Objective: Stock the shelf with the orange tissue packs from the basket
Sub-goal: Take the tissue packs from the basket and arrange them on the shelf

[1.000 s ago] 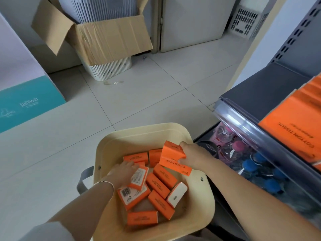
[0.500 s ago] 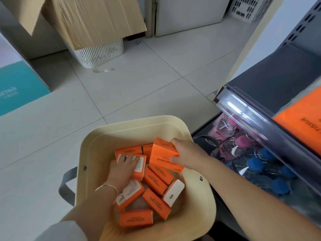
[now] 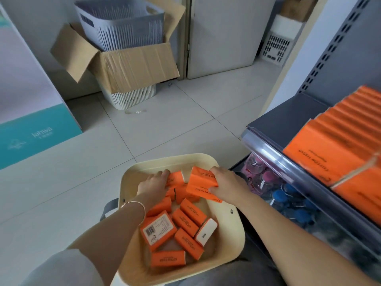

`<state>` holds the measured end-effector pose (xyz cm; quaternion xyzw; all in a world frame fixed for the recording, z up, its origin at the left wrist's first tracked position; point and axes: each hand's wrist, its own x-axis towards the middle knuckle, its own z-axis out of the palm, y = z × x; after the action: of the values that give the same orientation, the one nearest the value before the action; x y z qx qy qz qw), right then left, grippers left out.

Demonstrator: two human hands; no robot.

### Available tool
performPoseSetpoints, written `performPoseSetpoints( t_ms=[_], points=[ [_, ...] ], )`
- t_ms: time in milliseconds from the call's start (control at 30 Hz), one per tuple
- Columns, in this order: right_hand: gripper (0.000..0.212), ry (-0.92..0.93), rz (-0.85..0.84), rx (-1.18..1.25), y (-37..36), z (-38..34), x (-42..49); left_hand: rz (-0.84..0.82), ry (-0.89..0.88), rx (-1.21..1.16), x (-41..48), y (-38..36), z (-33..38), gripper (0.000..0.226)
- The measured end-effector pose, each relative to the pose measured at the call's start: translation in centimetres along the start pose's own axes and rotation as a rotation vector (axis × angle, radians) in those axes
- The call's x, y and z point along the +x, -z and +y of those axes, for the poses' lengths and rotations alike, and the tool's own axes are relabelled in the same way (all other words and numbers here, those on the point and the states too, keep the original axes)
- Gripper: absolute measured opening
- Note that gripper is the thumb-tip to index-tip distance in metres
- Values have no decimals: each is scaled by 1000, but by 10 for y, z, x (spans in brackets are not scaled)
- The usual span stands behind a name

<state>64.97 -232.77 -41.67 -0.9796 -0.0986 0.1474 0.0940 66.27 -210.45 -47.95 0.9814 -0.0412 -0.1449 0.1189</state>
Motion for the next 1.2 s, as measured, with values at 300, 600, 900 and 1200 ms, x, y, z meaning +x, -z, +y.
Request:
performPoseSetpoints(
  t_ms=[300, 600, 900, 1200],
  points=[
    [43, -34, 249, -69, 85, -22, -89, 129, -184, -491, -78, 102, 54, 50],
    [45, -123, 472, -76, 162, -13, -186, 299, -329, -476, -146, 171, 136, 50],
    [54, -378, 731, -74, 192, 50, -301, 447, -564, -311, -190, 195, 249, 48],
    [52, -756, 826, 5, 184, 160, -395, 436, -876, -152, -206, 163, 377, 57]
  ],
)
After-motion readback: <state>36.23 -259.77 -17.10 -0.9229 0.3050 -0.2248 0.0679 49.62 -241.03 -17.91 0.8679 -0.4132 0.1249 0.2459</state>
